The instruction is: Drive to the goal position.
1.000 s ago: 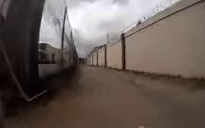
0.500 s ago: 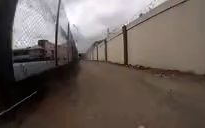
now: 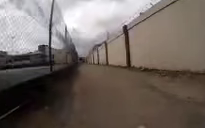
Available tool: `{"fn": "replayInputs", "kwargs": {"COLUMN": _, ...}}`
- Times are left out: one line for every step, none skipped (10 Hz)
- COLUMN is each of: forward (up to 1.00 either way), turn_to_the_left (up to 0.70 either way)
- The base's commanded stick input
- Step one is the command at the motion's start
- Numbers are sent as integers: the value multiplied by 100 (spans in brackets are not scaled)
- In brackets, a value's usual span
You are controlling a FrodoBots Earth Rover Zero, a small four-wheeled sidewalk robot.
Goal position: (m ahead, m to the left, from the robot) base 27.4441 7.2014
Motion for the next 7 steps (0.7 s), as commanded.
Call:
{"fn": "replayInputs", "kwargs": {"forward": 100, "turn_to_the_left": 0}}
{"fn": "replayInputs", "kwargs": {"forward": 100, "turn_to_the_left": 0}}
{"fn": "replayInputs", "kwargs": {"forward": 100, "turn_to_the_left": 0}}
{"fn": "replayInputs", "kwargs": {"forward": 100, "turn_to_the_left": 0}}
{"fn": "replayInputs", "kwargs": {"forward": 100, "turn_to_the_left": 0}}
{"fn": "replayInputs", "kwargs": {"forward": 100, "turn_to_the_left": 0}}
{"fn": "replayInputs", "kwargs": {"forward": 100, "turn_to_the_left": 0}}
